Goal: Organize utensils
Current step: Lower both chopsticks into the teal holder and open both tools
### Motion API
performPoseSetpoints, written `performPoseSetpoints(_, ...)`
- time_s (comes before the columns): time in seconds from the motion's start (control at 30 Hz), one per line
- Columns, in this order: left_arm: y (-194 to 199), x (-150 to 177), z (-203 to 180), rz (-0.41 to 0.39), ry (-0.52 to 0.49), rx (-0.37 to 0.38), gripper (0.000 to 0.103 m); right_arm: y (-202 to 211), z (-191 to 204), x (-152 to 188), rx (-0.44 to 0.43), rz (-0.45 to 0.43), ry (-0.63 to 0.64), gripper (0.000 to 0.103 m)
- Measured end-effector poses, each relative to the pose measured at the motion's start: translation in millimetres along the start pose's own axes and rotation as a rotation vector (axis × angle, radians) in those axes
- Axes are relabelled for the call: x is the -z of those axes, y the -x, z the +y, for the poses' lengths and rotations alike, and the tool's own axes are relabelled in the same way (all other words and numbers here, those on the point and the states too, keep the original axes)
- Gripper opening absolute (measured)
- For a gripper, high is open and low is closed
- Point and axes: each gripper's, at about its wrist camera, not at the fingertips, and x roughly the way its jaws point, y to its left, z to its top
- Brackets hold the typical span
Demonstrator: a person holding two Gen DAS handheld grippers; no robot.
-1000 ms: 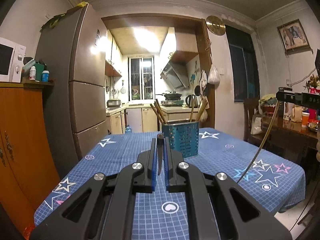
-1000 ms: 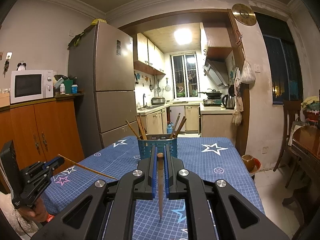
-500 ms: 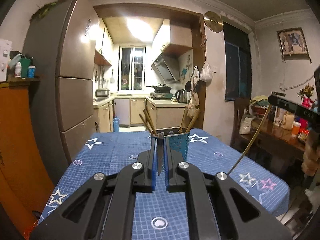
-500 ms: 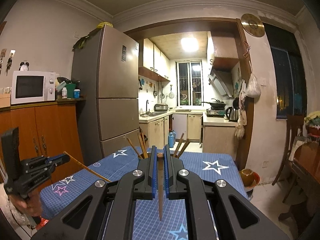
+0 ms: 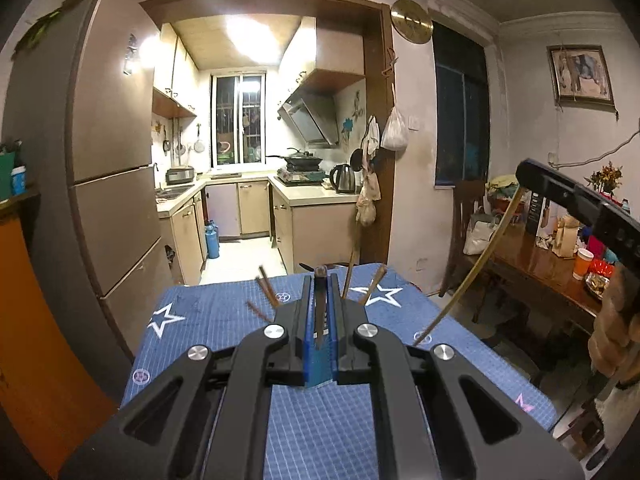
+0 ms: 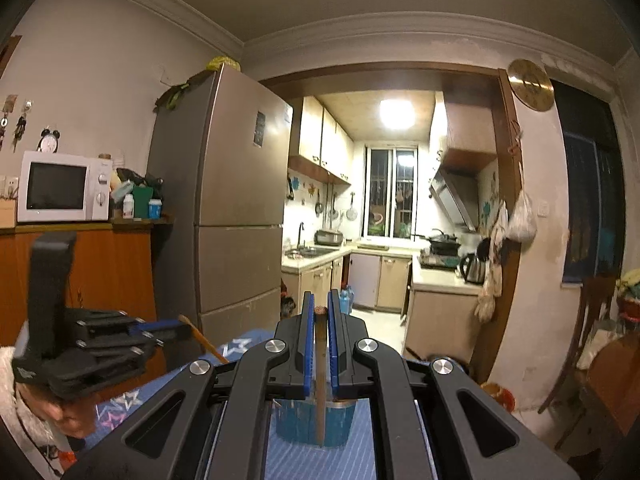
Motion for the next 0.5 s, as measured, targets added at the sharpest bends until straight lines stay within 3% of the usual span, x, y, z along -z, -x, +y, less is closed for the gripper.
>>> performPoseSetpoints(0.23,-55,-36,6,0.055,0.021,-0.017,0.005,-62,-15,-30,-0.005,0.043,-0.038,0.008)
performPoseSetpoints(0.5,-131,-37,20,0.152,0.058,-0.049,0.005,-147,-38,-7,0.016,0.107,-0.113,0.008)
